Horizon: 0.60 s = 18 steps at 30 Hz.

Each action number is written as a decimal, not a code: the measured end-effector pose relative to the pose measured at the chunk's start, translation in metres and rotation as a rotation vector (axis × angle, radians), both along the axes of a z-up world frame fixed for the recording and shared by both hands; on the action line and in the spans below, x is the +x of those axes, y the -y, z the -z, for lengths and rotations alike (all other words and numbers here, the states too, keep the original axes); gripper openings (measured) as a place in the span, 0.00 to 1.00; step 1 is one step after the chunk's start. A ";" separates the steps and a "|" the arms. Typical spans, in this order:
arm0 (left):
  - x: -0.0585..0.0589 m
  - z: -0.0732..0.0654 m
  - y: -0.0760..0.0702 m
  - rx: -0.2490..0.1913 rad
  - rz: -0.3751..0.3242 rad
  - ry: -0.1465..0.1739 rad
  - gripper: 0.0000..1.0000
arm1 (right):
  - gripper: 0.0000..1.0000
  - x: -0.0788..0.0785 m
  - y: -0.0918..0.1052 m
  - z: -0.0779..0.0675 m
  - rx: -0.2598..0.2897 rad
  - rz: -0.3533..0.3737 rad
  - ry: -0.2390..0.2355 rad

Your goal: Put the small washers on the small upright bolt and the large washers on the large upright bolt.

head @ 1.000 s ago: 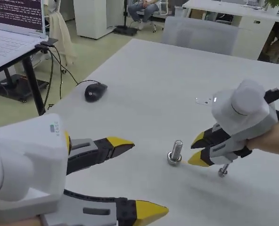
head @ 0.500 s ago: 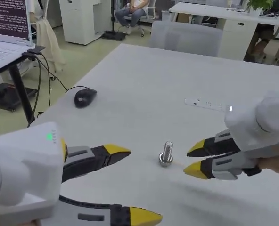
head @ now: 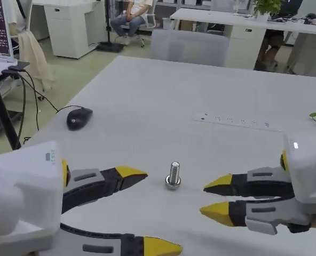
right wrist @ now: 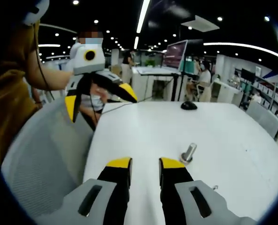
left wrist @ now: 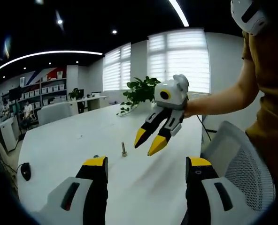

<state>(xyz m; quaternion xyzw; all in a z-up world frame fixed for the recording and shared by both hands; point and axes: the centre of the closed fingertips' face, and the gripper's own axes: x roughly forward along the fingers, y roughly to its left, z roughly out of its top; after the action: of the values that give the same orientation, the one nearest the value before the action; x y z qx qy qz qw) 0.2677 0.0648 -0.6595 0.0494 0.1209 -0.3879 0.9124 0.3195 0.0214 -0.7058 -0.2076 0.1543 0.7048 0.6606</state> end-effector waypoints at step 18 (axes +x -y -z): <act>-0.015 -0.010 0.012 -0.048 0.113 -0.002 0.67 | 0.41 -0.037 0.060 -0.010 0.097 0.026 -0.082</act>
<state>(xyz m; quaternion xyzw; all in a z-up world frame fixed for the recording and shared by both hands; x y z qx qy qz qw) 0.2530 0.0526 -0.6490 0.0338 0.1094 -0.4417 0.8898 0.2824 -0.0382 -0.6954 -0.1440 0.1497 0.7106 0.6722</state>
